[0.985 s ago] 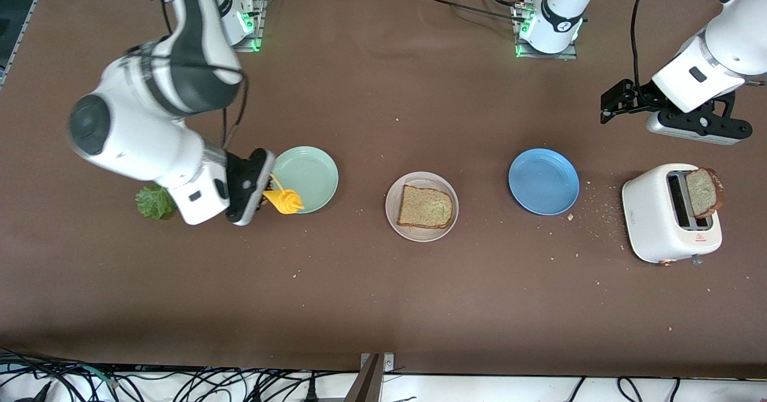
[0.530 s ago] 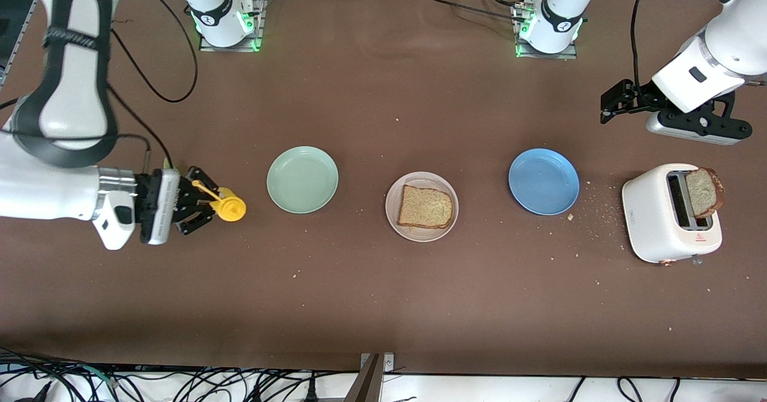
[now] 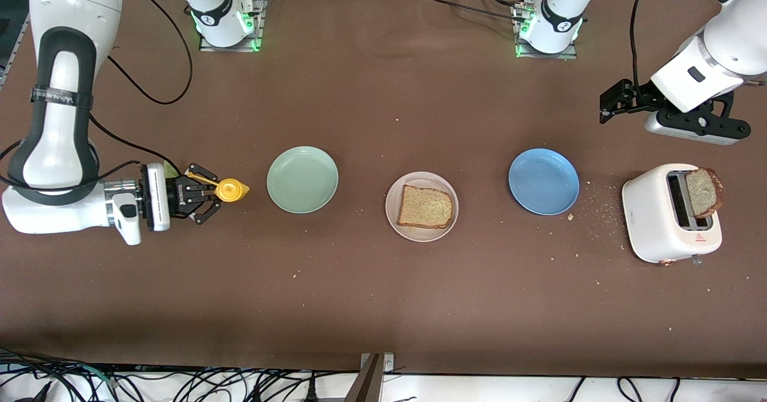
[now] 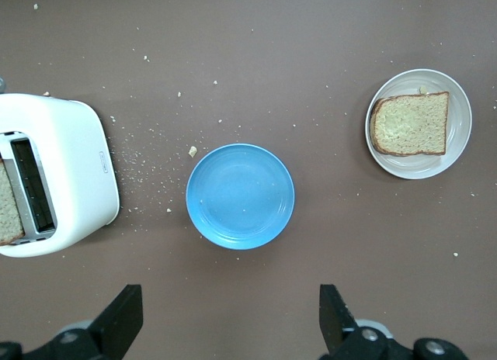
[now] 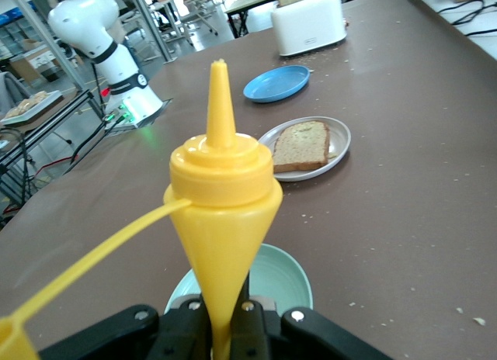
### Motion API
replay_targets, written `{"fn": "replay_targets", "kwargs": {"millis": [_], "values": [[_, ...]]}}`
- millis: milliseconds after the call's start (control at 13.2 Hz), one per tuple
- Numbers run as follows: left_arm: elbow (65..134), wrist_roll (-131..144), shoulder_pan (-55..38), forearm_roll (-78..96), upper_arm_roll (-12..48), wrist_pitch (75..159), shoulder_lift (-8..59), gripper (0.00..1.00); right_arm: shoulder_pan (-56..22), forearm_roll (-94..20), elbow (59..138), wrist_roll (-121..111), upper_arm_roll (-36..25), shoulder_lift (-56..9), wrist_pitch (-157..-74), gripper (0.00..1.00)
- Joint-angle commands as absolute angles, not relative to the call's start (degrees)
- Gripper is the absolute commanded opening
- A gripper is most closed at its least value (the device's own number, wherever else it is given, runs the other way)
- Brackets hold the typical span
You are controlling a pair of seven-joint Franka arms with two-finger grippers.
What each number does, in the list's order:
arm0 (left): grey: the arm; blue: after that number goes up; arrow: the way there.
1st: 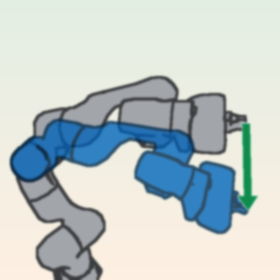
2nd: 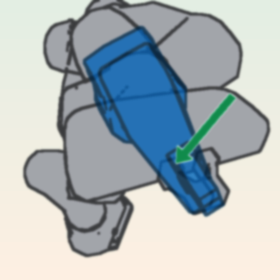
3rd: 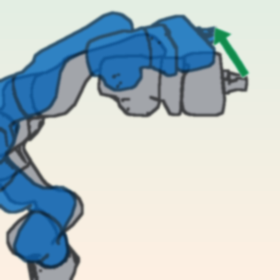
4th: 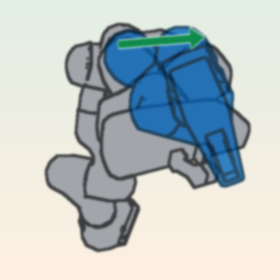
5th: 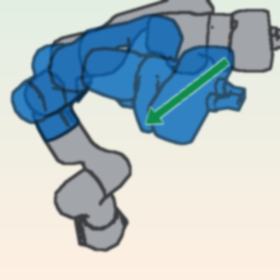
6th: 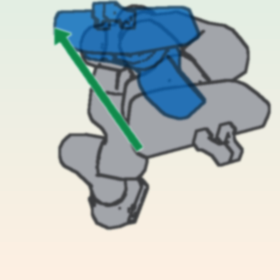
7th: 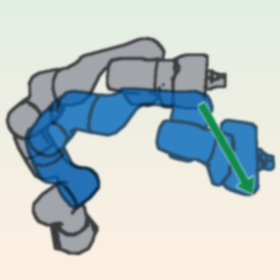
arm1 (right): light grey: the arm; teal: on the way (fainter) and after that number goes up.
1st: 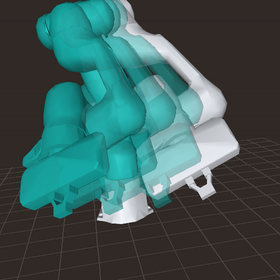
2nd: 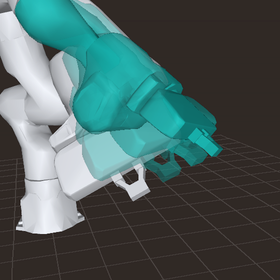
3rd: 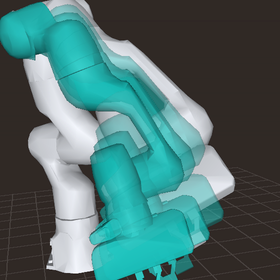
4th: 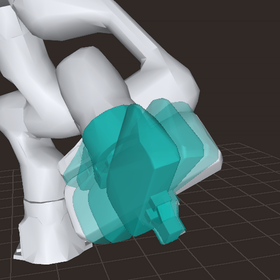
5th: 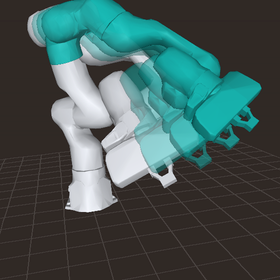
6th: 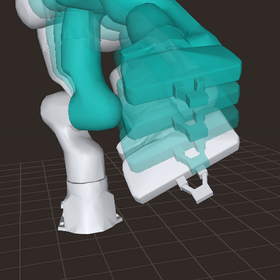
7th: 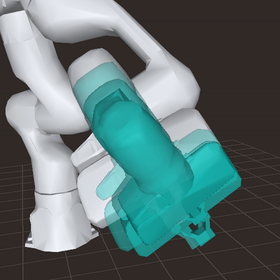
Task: Make sandwich in beige plate with both arms
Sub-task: 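Move the mustard bottle past the mint-green plate toward the lettuce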
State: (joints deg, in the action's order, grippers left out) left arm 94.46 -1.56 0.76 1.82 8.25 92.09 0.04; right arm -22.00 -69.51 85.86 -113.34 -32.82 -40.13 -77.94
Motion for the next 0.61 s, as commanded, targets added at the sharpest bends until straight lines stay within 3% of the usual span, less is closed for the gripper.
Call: {"fn": "replay_targets", "kwargs": {"millis": [0,303,530], "values": [[92.8,-1.4,0.4,2.5,8.0,91.0,0.7,1.00,-20.7,-71.1,92.1,-123.3,-32.3,-39.8,-75.3,0.00],[92.8,-1.4,0.4,2.5,8.0,91.0,0.7,1.00,-14.9,-70.5,91.9,-137.0,-32.3,-45.8,-65.6,0.00],[92.8,-1.4,0.4,2.5,8.0,91.0,0.7,1.00,-13.3,-69.9,92.1,-144.3,-32.3,-49.4,-63.0,0.00]]}}
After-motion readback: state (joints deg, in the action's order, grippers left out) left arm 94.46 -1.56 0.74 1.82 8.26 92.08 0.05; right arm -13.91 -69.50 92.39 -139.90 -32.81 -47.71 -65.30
